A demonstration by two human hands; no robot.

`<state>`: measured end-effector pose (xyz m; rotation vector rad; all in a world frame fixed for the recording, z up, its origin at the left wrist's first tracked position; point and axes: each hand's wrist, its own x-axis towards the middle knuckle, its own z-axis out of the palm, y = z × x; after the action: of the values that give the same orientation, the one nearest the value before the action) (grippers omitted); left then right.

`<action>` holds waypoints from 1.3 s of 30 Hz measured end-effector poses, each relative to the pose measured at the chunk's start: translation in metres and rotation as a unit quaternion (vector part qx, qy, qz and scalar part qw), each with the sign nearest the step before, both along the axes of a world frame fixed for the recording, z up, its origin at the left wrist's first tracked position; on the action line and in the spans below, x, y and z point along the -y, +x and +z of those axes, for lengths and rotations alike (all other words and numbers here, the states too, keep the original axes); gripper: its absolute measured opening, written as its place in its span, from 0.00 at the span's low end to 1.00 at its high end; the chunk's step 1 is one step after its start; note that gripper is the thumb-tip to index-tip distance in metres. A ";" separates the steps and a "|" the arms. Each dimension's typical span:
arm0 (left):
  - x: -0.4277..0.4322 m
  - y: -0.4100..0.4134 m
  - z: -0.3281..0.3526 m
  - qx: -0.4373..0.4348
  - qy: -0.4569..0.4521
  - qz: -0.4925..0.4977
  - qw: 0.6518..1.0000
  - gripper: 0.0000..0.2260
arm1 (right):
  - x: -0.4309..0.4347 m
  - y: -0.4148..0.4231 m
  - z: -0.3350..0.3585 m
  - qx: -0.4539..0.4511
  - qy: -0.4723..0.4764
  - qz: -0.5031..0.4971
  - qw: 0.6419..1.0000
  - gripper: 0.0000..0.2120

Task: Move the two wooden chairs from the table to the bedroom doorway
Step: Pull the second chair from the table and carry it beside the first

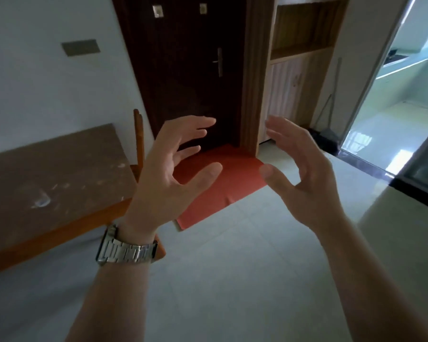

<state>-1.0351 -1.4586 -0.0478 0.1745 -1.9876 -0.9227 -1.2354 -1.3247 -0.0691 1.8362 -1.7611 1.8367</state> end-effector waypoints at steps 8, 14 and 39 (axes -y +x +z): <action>0.102 -0.102 -0.026 0.021 0.000 0.059 0.998 0.24 | 0.130 -0.113 -0.018 -0.019 0.013 0.063 0.998 0.31; 0.202 -0.195 -0.014 -0.004 -0.006 0.076 0.997 0.23 | 0.229 -0.206 -0.002 -0.028 0.016 0.074 0.997 0.31; 0.524 -0.456 -0.011 0.010 -0.027 0.341 0.939 0.22 | 0.679 -0.485 -0.006 -0.023 0.001 0.376 0.926 0.34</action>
<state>-1.4909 -1.9829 -0.0584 0.7882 -1.7693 -0.4115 -1.7201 -2.0039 -0.0754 2.7876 -1.0922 1.9232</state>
